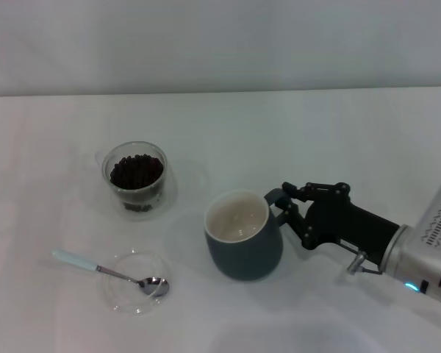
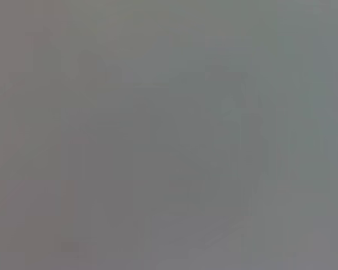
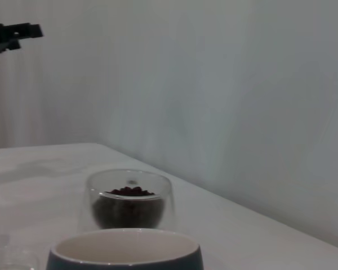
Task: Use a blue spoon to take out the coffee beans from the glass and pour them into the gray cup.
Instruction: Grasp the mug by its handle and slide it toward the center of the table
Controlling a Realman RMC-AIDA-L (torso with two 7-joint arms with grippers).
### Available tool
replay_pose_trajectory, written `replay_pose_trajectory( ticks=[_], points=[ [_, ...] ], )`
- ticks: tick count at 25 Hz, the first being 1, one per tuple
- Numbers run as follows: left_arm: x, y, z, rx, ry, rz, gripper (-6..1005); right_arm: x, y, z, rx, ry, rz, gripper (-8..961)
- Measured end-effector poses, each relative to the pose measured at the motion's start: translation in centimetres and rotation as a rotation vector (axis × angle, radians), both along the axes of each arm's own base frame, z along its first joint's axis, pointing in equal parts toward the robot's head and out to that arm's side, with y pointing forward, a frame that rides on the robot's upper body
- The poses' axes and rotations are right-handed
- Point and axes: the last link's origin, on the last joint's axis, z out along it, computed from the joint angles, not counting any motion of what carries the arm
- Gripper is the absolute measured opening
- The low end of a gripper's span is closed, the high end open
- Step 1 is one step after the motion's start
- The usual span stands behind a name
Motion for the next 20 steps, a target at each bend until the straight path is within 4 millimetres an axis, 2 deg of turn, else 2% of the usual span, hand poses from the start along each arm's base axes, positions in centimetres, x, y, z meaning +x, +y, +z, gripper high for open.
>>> replay_pose_trajectory(
  ticks=[7,20],
  points=[
    [0.2,0.1,-0.2,-0.021,0.007,-0.017,860,-0.6,0.1,-1.1,-0.03,-0.074,0.049,178],
    [0.2,0.1,-0.1,-0.022,0.019,-0.018,859,-0.5,0.4,-0.8,-0.014,-0.072,0.038,224]
  ],
)
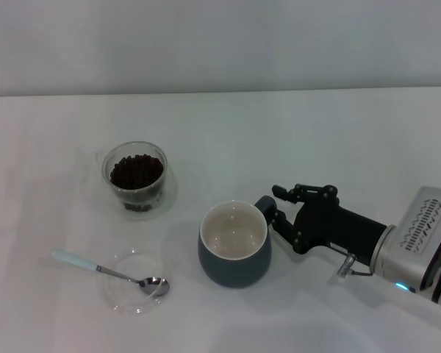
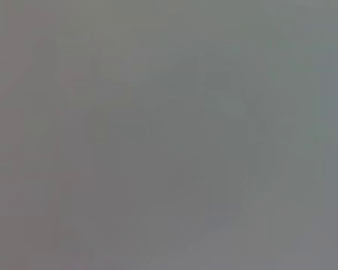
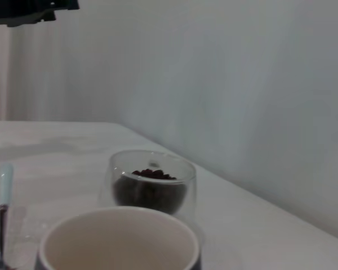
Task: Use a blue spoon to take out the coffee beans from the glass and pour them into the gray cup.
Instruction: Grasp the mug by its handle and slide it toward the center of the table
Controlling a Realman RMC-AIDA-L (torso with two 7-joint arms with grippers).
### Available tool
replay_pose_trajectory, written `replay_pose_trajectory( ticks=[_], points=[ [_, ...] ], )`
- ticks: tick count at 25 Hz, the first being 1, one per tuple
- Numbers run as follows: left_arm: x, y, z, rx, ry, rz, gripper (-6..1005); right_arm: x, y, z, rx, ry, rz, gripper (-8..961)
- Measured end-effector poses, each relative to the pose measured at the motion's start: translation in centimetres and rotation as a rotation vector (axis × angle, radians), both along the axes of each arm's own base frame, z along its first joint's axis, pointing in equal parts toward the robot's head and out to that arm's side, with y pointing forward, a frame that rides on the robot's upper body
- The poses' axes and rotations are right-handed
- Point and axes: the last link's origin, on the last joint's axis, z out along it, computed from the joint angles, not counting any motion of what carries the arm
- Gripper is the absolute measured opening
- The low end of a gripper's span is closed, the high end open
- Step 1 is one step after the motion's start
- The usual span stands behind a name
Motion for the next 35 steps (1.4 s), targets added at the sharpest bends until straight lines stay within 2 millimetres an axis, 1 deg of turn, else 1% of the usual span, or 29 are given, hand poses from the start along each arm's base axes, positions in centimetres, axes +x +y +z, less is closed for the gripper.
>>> replay_pose_trajectory(
  ticks=[6,8,13,19,35],
  points=[
    [0.0,0.0,0.0,0.004,0.014,0.005,859,0.0,-0.1,0.1,0.004,0.013,-0.001,262],
    [0.0,0.0,0.0,0.004,0.016,0.007,859,0.0,-0.4,0.1,-0.005,0.018,0.01,484],
    [-0.1,0.0,0.1,0.007,0.023,0.011,859,0.3,-1.1,0.4,-0.012,0.049,0.0,484],
    [0.0,0.1,0.3,0.009,0.028,0.007,859,1.9,-1.9,1.3,0.026,0.066,-0.065,484],
    [-0.1,0.0,0.4,0.012,0.03,0.009,860,4.6,-3.3,2.6,0.053,0.039,-0.133,484]
  ],
)
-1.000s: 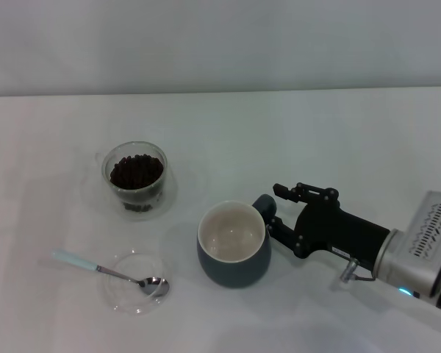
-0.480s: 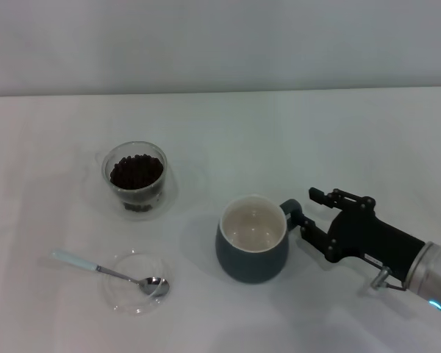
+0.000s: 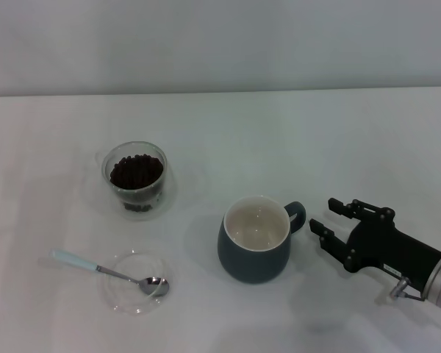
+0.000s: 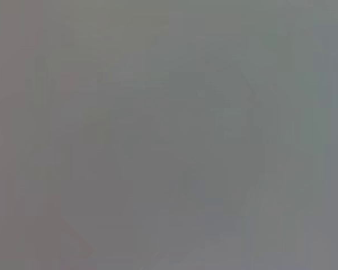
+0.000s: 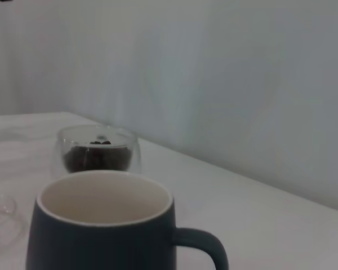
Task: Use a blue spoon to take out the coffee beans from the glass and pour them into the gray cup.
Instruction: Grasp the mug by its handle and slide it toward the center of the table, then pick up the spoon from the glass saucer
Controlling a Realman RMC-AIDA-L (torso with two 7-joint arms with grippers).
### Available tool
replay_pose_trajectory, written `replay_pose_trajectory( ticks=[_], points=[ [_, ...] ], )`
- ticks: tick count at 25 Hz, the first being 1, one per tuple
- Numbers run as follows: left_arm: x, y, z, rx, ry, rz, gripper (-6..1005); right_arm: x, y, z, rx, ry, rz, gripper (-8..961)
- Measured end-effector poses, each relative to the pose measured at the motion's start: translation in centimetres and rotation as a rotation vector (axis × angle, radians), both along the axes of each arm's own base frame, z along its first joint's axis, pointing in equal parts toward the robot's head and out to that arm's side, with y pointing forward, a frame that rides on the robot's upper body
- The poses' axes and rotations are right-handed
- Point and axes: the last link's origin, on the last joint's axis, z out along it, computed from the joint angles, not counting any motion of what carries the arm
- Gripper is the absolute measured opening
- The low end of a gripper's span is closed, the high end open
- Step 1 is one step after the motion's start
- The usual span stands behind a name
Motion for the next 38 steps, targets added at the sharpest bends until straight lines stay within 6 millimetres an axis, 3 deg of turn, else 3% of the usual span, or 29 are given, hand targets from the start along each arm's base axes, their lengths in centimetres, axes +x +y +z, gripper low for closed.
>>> replay_pose_trajectory(
  ticks=[6,12,19,25,28,31,38],
  points=[
    [0.0,0.0,0.0,0.0,0.007,0.001,859,0.8,-0.9,1.3,0.006,0.03,-0.005,484],
    [0.0,0.1,0.0,-0.004,0.011,0.005,860,2.7,-2.5,5.1,0.066,0.12,-0.033,483],
    [-0.2,-0.3,-0.5,-0.03,-0.006,-0.004,860,3.5,-2.9,9.9,0.28,0.214,-0.005,483],
    [-1.1,-3.4,-1.4,-0.095,-0.115,-0.07,860,3.5,-0.1,13.0,0.462,0.196,-0.002,482],
    [-1.5,-6.1,-1.8,-0.114,-0.154,-0.116,860,2.9,2.2,14.3,0.529,0.193,0.001,482],
    [-0.9,-9.5,-2.8,-0.18,-0.171,-0.225,859,2.2,4.5,15.6,0.586,0.163,0.018,482],
    [-0.1,-12.8,-4.6,-0.317,-0.292,-0.33,859,1.4,9.3,18.1,0.721,0.082,-0.041,482]
  ],
)
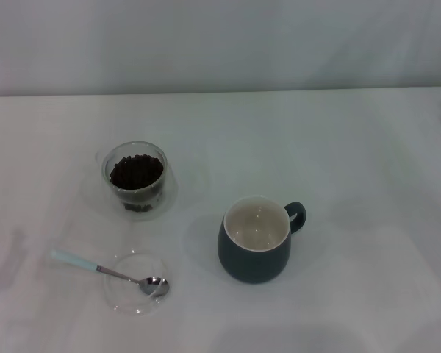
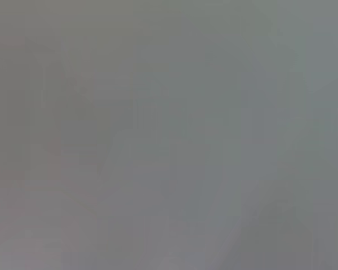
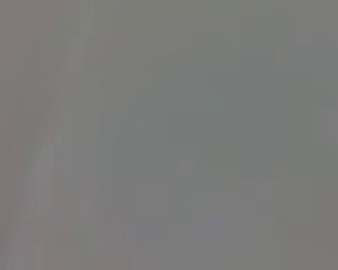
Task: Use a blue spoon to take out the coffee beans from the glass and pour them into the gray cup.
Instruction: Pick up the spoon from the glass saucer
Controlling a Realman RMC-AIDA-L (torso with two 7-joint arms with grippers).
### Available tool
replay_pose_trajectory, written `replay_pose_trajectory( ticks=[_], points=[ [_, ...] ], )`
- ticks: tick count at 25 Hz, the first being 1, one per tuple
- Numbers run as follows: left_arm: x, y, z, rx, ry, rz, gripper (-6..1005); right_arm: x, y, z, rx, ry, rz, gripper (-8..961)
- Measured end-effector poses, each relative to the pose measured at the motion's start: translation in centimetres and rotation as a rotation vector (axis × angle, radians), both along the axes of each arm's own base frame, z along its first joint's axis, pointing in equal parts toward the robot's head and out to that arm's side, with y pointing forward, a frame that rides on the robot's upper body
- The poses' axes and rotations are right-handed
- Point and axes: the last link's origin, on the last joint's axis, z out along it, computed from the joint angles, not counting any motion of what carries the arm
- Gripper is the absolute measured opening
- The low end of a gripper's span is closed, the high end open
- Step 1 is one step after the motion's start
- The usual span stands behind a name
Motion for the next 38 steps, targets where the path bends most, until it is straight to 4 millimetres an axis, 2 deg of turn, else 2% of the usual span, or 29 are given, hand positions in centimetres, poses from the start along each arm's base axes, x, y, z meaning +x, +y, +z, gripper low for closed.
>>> replay_pose_trajectory(
  ticks=[4,8,12,17,25,31,35,38],
  points=[
    [-0.3,-0.8,-1.2,-0.1,-0.083,0.012,859,-0.5,1.9,0.5,0.042,-0.086,-0.047,481],
    [-0.7,-0.9,-2.1,-0.2,-0.2,0.049,859,-0.9,2.8,0.6,0.074,-0.071,-0.08,481],
    [-1.0,-0.4,-2.8,-0.304,-0.338,0.08,860,-1.0,2.5,0.1,0.078,-0.059,-0.081,481],
    [-1.6,0.9,-3.7,-0.469,-0.465,0.153,860,-0.4,1.1,-0.5,0.103,-0.006,-0.103,480],
    [-1.9,0.6,-5.2,-0.576,-0.452,0.198,859,1.0,0.1,-1.9,0.109,0.058,-0.176,480],
    [-2.2,0.4,-5.9,-0.65,-0.439,0.228,860,0.3,0.8,-1.8,0.125,0.063,-0.156,480],
    [-1.9,1.1,-5.9,-0.682,-0.429,0.219,860,0.0,1.6,-1.7,0.136,0.039,-0.167,479],
    [-1.4,2.5,-5.9,-0.724,-0.415,0.206,860,0.0,1.7,-1.6,0.139,0.026,-0.174,479]
  ],
)
